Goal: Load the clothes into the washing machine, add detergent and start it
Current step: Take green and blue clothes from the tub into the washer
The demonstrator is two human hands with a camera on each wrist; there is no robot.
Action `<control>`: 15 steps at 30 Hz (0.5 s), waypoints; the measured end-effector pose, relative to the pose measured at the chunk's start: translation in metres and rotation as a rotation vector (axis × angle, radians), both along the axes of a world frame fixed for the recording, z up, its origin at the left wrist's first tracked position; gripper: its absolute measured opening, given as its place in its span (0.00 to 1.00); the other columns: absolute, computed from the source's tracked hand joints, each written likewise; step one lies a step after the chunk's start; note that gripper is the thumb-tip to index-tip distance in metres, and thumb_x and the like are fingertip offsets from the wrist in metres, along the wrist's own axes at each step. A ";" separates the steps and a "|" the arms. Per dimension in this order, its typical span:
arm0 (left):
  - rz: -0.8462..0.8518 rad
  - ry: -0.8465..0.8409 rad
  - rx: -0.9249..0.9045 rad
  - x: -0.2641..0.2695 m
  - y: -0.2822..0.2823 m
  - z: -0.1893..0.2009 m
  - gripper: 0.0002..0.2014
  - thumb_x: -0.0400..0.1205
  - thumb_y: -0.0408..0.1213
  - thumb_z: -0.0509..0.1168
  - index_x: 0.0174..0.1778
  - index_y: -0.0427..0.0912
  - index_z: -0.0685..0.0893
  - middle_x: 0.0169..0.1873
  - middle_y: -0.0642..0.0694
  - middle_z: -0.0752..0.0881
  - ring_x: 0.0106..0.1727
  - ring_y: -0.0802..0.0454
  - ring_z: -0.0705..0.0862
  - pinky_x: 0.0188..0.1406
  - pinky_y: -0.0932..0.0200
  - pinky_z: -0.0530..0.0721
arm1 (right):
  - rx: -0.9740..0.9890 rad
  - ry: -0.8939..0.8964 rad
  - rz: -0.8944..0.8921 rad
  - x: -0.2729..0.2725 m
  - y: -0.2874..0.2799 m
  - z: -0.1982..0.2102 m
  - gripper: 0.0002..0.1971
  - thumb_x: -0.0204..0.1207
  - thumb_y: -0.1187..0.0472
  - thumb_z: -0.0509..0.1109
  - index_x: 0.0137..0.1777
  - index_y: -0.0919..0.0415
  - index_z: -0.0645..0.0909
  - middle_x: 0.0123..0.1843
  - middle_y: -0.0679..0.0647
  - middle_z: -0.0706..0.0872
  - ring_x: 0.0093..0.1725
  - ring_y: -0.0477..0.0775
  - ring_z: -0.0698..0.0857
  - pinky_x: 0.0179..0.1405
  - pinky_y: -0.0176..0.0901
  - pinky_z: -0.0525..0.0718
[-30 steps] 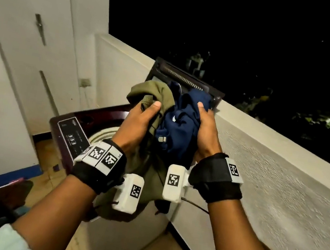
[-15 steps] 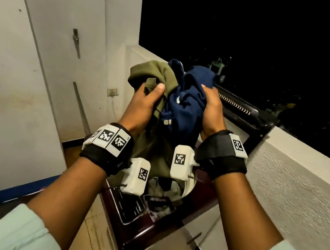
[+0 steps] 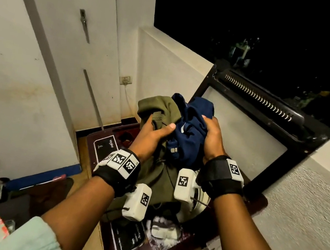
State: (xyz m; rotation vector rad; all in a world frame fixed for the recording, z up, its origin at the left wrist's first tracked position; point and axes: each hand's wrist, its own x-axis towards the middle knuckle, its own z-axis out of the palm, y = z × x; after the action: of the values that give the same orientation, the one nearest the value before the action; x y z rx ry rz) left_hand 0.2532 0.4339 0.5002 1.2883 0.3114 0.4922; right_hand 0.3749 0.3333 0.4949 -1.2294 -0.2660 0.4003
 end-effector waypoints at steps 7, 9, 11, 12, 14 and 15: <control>0.047 0.153 -0.112 0.076 0.009 -0.065 0.18 0.81 0.34 0.68 0.68 0.37 0.77 0.62 0.38 0.86 0.63 0.40 0.85 0.66 0.39 0.81 | -0.076 0.108 0.019 0.067 0.006 -0.073 0.25 0.66 0.44 0.72 0.62 0.52 0.82 0.62 0.60 0.86 0.62 0.64 0.85 0.67 0.65 0.80; 0.071 0.226 -0.117 0.090 0.010 -0.092 0.19 0.79 0.35 0.71 0.64 0.38 0.78 0.59 0.39 0.87 0.62 0.41 0.86 0.66 0.38 0.80 | -0.131 0.153 0.058 0.076 0.007 -0.095 0.37 0.64 0.34 0.73 0.71 0.51 0.75 0.70 0.54 0.82 0.68 0.59 0.82 0.70 0.62 0.77; 0.087 0.323 -0.071 0.097 0.011 -0.120 0.23 0.75 0.36 0.75 0.65 0.40 0.76 0.59 0.42 0.87 0.61 0.44 0.86 0.64 0.41 0.82 | -0.221 0.203 0.085 0.079 0.008 -0.120 0.47 0.58 0.27 0.73 0.76 0.50 0.69 0.74 0.50 0.77 0.72 0.55 0.78 0.72 0.61 0.76; 0.081 0.370 -0.025 0.098 0.012 -0.132 0.27 0.74 0.36 0.77 0.66 0.39 0.75 0.60 0.42 0.87 0.61 0.46 0.86 0.63 0.46 0.84 | -0.276 0.224 0.099 0.080 0.008 -0.135 0.51 0.56 0.27 0.75 0.77 0.51 0.67 0.75 0.50 0.76 0.73 0.55 0.77 0.72 0.62 0.76; 0.054 0.458 0.064 0.101 0.016 -0.157 0.30 0.73 0.34 0.77 0.68 0.35 0.74 0.58 0.44 0.87 0.59 0.50 0.86 0.57 0.60 0.85 | -0.348 0.264 0.127 0.081 0.007 -0.162 0.51 0.54 0.35 0.81 0.76 0.56 0.67 0.72 0.54 0.79 0.69 0.58 0.81 0.67 0.61 0.80; 0.036 0.509 0.091 0.103 0.019 -0.170 0.30 0.72 0.34 0.78 0.69 0.34 0.74 0.57 0.45 0.86 0.58 0.53 0.86 0.55 0.64 0.84 | -0.375 0.277 0.137 0.083 0.007 -0.176 0.49 0.54 0.42 0.84 0.74 0.59 0.67 0.69 0.55 0.80 0.65 0.59 0.82 0.63 0.59 0.83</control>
State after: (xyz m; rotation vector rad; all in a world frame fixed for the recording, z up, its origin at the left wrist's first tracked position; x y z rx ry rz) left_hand 0.3563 0.4526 0.3298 1.4900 0.7443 0.2018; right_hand 0.4581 0.3401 0.3188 -1.5067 -0.0355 0.7577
